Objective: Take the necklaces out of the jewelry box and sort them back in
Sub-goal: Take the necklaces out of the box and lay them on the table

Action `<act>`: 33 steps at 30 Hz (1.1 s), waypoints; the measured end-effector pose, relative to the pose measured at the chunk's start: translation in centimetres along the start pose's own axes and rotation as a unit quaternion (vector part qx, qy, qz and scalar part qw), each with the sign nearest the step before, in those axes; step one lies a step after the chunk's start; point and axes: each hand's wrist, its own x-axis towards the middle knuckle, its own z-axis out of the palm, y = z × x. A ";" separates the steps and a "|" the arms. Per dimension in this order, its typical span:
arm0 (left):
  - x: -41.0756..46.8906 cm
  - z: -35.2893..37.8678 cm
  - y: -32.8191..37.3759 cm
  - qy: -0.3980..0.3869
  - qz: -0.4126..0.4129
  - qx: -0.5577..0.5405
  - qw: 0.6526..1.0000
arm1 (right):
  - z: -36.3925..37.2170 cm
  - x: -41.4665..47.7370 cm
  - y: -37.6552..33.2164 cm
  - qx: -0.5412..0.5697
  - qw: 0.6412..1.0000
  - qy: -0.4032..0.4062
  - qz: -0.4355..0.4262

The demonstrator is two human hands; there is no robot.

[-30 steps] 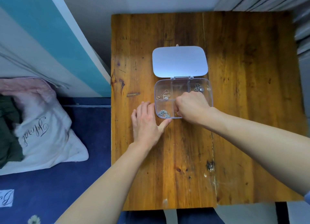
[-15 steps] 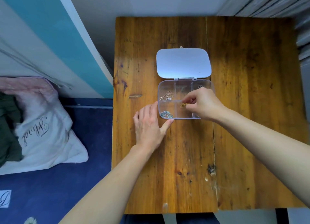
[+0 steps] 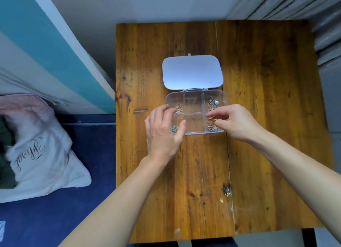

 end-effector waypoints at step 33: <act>4.6 5.7 5.1 -0.372 0.034 0.108 0.922 | -1.3 -1.5 5.4 0.576 0.773 -0.010 0.265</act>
